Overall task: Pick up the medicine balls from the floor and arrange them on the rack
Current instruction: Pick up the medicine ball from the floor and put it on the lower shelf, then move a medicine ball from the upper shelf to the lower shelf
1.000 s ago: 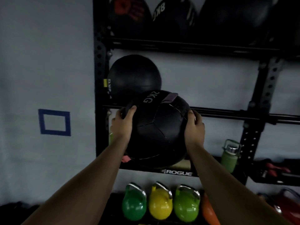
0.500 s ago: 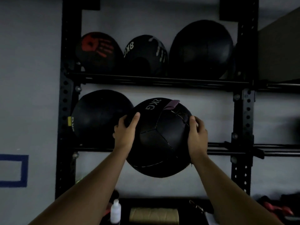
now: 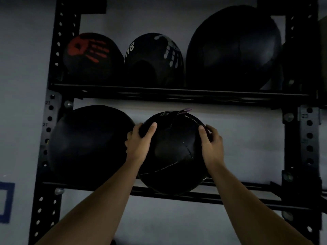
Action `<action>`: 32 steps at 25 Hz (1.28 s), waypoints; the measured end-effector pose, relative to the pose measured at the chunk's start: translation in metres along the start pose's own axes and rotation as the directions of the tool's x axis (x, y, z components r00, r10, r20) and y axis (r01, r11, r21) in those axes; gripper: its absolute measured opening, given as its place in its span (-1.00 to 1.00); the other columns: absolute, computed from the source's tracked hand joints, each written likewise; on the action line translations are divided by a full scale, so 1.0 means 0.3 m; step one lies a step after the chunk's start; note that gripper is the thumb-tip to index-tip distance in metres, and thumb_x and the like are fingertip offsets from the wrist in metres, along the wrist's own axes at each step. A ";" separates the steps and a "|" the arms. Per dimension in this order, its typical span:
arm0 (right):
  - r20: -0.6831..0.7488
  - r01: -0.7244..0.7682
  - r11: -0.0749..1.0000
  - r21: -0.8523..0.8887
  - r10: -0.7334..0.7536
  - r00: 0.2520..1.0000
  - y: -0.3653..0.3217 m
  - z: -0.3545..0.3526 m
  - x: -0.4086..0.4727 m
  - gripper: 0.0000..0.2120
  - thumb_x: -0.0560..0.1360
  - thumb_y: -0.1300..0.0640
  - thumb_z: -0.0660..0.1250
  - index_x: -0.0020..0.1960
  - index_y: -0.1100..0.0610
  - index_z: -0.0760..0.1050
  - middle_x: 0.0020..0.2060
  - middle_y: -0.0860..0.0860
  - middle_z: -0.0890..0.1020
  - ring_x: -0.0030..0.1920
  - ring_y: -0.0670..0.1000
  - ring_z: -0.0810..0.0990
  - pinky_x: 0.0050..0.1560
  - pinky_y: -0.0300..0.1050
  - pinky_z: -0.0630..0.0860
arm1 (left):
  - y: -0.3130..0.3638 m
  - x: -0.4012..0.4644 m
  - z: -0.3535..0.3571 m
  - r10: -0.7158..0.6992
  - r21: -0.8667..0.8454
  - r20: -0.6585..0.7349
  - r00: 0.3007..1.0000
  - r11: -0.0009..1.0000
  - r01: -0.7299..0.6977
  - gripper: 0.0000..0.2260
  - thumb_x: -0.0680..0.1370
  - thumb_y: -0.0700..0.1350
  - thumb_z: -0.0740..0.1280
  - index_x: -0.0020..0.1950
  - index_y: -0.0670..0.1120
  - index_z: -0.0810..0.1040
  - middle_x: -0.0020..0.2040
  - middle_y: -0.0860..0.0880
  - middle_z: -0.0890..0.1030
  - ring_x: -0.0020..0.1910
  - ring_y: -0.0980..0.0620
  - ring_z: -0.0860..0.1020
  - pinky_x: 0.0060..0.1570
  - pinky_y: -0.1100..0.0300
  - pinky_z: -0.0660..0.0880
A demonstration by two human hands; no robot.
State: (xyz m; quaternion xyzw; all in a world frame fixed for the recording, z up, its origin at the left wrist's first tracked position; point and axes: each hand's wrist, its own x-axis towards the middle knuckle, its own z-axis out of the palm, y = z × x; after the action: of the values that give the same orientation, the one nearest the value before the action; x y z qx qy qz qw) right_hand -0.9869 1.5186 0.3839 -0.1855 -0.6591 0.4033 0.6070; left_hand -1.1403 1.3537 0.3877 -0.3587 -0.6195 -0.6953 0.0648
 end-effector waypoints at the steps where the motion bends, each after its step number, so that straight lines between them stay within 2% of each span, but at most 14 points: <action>1: 0.025 0.017 1.000 -0.011 -0.016 1.000 0.027 -0.003 0.038 -0.46 0.59 -0.30 0.28 0.50 -0.11 0.45 0.42 0.09 0.46 0.38 0.17 0.53 0.43 0.12 0.48 | 0.001 0.021 0.033 0.044 0.053 0.016 0.999 0.998 -0.045 -0.14 0.39 0.55 0.28 0.62 0.19 0.39 0.65 -0.06 0.35 0.64 -0.19 0.31 0.60 -0.29 0.30; 3: 0.084 0.056 0.997 -0.047 -0.052 0.995 0.074 -0.001 0.094 -0.45 0.59 -0.28 0.30 0.53 -0.15 0.42 0.46 0.08 0.42 0.45 0.22 0.46 0.50 0.19 0.41 | 0.003 0.066 0.084 0.117 0.136 0.076 0.990 0.982 -0.127 -0.11 0.33 0.57 0.28 0.60 0.21 0.42 0.63 -0.03 0.37 0.64 -0.14 0.30 0.61 -0.26 0.28; 5: 0.168 0.095 0.990 -0.102 -0.077 0.983 0.131 0.012 0.136 -0.43 0.59 -0.30 0.28 0.57 -0.20 0.36 0.52 0.08 0.38 0.51 0.24 0.39 0.53 0.29 0.36 | -0.028 0.108 0.147 0.147 0.213 0.097 0.984 0.963 -0.165 -0.18 0.41 0.51 0.33 0.62 0.19 0.41 0.63 -0.01 0.38 0.66 -0.12 0.28 0.63 -0.25 0.26; 8: 0.201 0.128 0.971 -0.201 -0.087 0.976 0.184 0.062 0.175 -0.34 0.53 -0.46 0.15 0.58 -0.29 0.29 0.56 0.05 0.34 0.54 0.24 0.31 0.53 0.34 0.31 | -0.096 0.154 0.204 0.169 0.326 0.033 0.985 0.930 -0.170 -0.28 0.52 0.45 0.30 0.63 0.20 0.38 0.65 0.01 0.38 0.66 -0.13 0.27 0.63 -0.26 0.23; 11: 0.164 0.167 0.947 -0.273 -0.125 0.978 0.191 0.093 0.180 -0.23 0.42 -0.56 0.00 0.56 -0.32 0.27 0.55 0.05 0.35 0.53 0.23 0.31 0.51 0.36 0.31 | -0.116 0.171 0.204 0.188 0.316 -0.019 0.982 0.933 -0.173 -0.17 0.39 0.55 0.19 0.60 0.22 0.43 0.61 0.03 0.43 0.63 -0.10 0.33 0.61 -0.25 0.26; 14: 0.196 0.172 0.933 -0.315 -0.113 0.974 0.181 0.086 0.191 -0.29 0.47 -0.53 0.01 0.57 -0.32 0.23 0.56 0.06 0.32 0.53 0.25 0.29 0.51 0.35 0.30 | -0.110 0.176 0.203 0.183 0.320 -0.006 0.983 0.932 -0.171 -0.16 0.38 0.56 0.18 0.59 0.21 0.44 0.60 0.01 0.44 0.62 -0.11 0.34 0.61 -0.26 0.27; 17: 0.292 0.188 0.916 -0.353 -0.083 0.953 0.150 0.043 0.203 -0.39 0.58 -0.44 0.05 0.59 -0.32 0.19 0.55 0.06 0.32 0.53 0.27 0.29 0.51 0.30 0.31 | -0.084 0.171 0.190 0.193 0.285 0.002 0.981 0.940 -0.186 -0.33 0.47 0.42 0.28 0.53 0.18 0.51 0.55 0.01 0.49 0.58 -0.11 0.39 0.60 -0.26 0.29; 19: 0.334 0.340 0.830 -0.443 -0.199 0.921 0.107 -0.005 0.214 -0.42 0.62 -0.37 0.04 0.59 -0.24 0.25 0.51 0.05 0.40 0.49 0.22 0.37 0.44 0.22 0.40 | -0.032 0.163 0.192 0.328 0.196 -0.036 0.944 0.929 -0.315 -0.53 0.50 0.26 0.35 0.36 0.14 0.62 0.38 0.08 0.59 0.46 0.00 0.51 0.55 -0.20 0.38; 21: 0.294 0.492 0.735 -0.466 -0.396 0.870 0.019 -0.069 0.233 -0.45 0.64 -0.30 0.04 0.55 -0.12 0.38 0.40 0.02 0.54 0.38 0.14 0.48 0.28 0.12 0.51 | 0.079 0.167 0.221 0.487 0.145 -0.092 0.869 0.870 -0.472 -0.73 0.52 0.13 0.36 0.19 0.14 0.64 0.21 0.13 0.65 0.30 0.05 0.60 0.43 -0.10 0.51; 23: 0.194 0.576 0.696 -0.428 -0.551 0.811 -0.111 -0.146 0.272 -0.53 0.65 -0.21 0.10 0.42 -0.03 0.51 0.21 -0.01 0.64 0.22 0.09 0.57 0.08 0.05 0.56 | 0.247 0.183 0.276 0.607 0.118 -0.125 0.785 0.795 -0.595 -0.85 0.55 0.04 0.38 0.10 0.11 0.65 0.10 0.08 0.67 0.12 0.01 0.65 0.21 -0.01 0.61; 25: 0.108 0.638 0.631 -0.441 -0.669 0.736 -0.254 -0.226 0.328 -0.64 0.64 -0.12 0.17 0.27 0.03 0.58 0.05 -0.01 0.67 0.09 0.09 0.60 -0.04 0.04 0.54 | 0.427 0.202 0.340 0.697 0.098 -0.121 0.707 0.717 -0.690 -0.85 0.56 0.03 0.39 0.09 0.06 0.66 0.07 0.06 0.66 -0.01 0.00 0.65 0.04 0.10 0.62; 26: 0.070 0.658 0.600 -0.454 -0.713 0.698 -0.323 -0.269 0.362 -0.68 0.63 -0.10 0.19 0.21 0.04 0.59 0.00 0.00 0.66 0.05 0.10 0.61 -0.07 0.04 0.54 | 0.515 0.211 0.371 0.722 0.087 -0.110 0.683 0.692 -0.717 -0.83 0.56 0.04 0.39 0.11 0.06 0.65 0.09 0.06 0.64 -0.01 0.01 0.64 0.02 0.14 0.61; 29: -0.030 0.671 0.574 -0.471 -0.770 0.637 -0.509 -0.389 0.465 -0.74 0.65 -0.07 0.20 0.14 0.06 0.56 -0.03 0.02 0.65 0.00 0.11 0.60 -0.11 0.02 0.51 | 0.732 0.247 0.447 0.735 0.072 -0.115 0.668 0.677 -0.732 -0.75 0.58 0.09 0.40 0.21 0.04 0.62 0.17 0.07 0.56 0.07 0.02 0.60 0.07 0.17 0.57; 32: -0.085 0.634 0.598 -0.491 -0.757 0.648 -0.635 -0.503 0.575 -0.72 0.66 -0.07 0.20 0.19 0.08 0.53 0.09 0.07 0.66 0.09 0.15 0.61 -0.03 0.02 0.52 | 0.900 0.278 0.513 0.711 0.098 -0.144 0.688 0.702 -0.705 -0.66 0.60 0.14 0.40 0.31 0.01 0.59 0.21 0.07 0.47 0.27 -0.03 0.56 0.29 0.01 0.55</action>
State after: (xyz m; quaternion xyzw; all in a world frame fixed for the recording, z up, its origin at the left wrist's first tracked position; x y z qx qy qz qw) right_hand -0.8304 1.5761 0.6309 -0.0916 -0.6535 -0.0510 0.7496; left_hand -0.9928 1.4624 0.6520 -0.5077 -0.4374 -0.6335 0.3867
